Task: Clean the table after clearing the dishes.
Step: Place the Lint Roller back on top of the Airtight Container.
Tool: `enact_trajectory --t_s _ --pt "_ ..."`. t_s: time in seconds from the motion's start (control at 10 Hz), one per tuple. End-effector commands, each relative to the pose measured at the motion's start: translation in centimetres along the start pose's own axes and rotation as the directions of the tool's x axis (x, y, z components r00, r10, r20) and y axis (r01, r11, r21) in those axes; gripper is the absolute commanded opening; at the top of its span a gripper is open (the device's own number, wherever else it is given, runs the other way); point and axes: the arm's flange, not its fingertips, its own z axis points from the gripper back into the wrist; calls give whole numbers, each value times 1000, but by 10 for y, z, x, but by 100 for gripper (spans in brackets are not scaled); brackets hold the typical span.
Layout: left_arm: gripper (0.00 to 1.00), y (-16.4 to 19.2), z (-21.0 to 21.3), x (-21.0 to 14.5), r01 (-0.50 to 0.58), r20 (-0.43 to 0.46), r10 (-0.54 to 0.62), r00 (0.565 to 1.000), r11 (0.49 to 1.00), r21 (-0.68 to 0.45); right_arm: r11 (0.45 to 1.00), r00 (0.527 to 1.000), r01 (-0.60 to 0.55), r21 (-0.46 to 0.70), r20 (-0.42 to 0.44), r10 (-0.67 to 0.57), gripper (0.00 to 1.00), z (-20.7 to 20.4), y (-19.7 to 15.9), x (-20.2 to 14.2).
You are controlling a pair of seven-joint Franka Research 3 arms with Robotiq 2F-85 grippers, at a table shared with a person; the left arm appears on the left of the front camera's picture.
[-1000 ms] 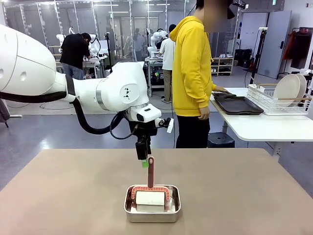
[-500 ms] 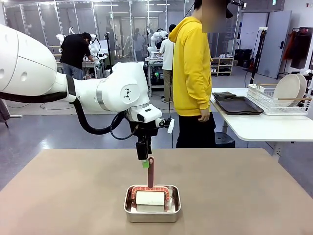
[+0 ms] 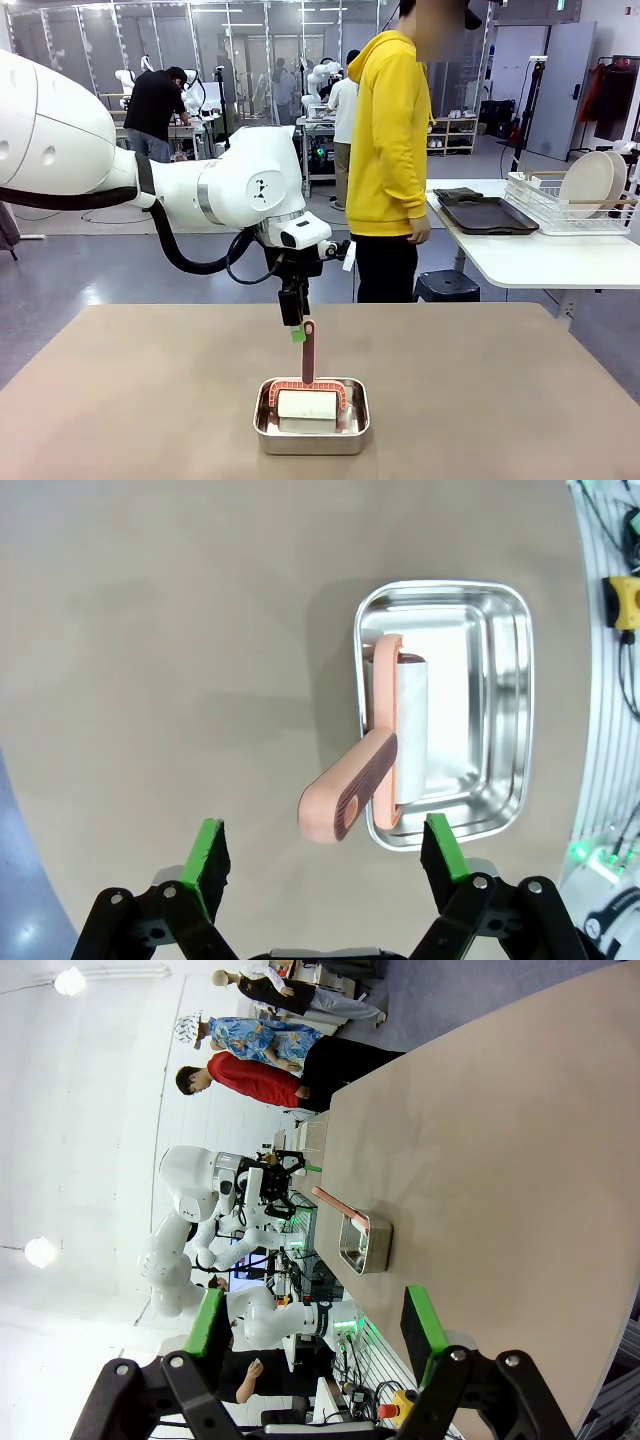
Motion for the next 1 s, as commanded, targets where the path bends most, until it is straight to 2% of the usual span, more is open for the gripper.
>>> enact_trajectory --t_s 0.0,0.1,0.3,0.5,0.7,0.8,0.9 --pt "100 6 36 -7 -142 53 146 988 987 -79 1000 1000 0 12 7 0 87 -4 4 -6" --pt "100 10 57 -20 -247 121 263 957 960 -133 1000 1000 0 12 7 0 87 -4 4 -6" --pt "100 16 90 -69 -397 246 451 858 886 -240 1000 1000 0 12 7 0 87 -4 4 -6" --pt "100 12 112 -128 -467 368 596 714 796 -384 1000 1000 0 12 7 0 87 -4 4 -6" --pt "100 4 122 -191 -465 485 683 546 729 -503 1000 1000 0 12 7 0 87 -4 4 -6" --pt "100 0 122 -207 -423 519 678 520 733 -533 1000 1000 0 12 7 0 87 -4 4 -6" --pt "100 25 132 -175 -480 419 659 625 748 -459 1000 1000 0 12 7 0 87 -4 4 -6"
